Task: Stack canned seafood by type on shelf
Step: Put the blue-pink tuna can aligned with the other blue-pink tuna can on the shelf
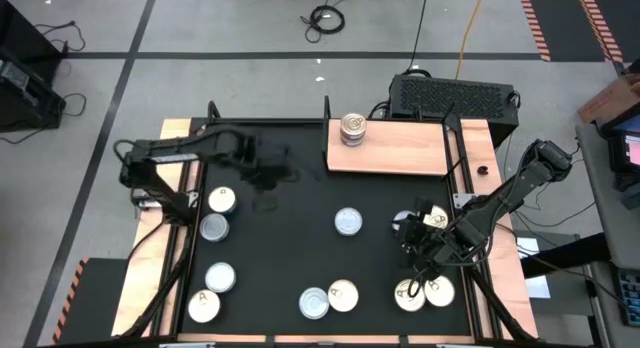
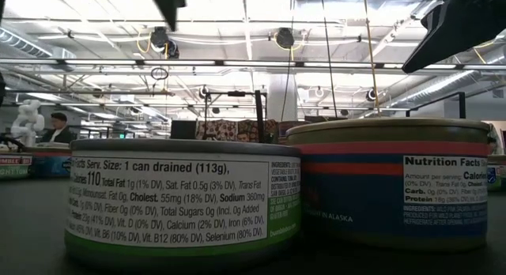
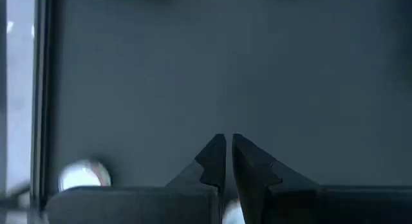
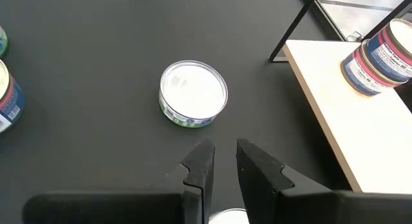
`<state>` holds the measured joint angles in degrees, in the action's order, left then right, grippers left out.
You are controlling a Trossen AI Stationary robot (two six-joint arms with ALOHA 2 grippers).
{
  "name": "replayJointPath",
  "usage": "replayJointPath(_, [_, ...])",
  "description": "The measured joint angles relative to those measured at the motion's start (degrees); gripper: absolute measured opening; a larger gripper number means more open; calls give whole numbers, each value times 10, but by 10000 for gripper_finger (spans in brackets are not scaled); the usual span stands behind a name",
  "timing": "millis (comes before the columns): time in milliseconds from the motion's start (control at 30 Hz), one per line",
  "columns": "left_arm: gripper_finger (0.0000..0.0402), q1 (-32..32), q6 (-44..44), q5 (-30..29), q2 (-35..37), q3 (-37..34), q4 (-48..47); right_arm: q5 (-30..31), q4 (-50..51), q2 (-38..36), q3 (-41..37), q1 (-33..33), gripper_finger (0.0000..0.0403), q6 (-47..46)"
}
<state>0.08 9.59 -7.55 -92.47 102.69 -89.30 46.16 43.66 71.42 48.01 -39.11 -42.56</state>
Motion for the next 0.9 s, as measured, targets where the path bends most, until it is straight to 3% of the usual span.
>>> replayJointPath(233, [31,-72,81,-11,91,-208,54,0,-15,0,0,0,61,3])
replayJointPath(467, [31,-83,284,-32,116,-379,68,2,-39,0,0,0,61,26])
replayJointPath(733, [33,-79,322,-8,112,-454,127,4,-59,0,0,1,61,44])
replayJointPath(900, [69,-72,336,-33,112,-454,152,4,-59,0,0,1,61,45])
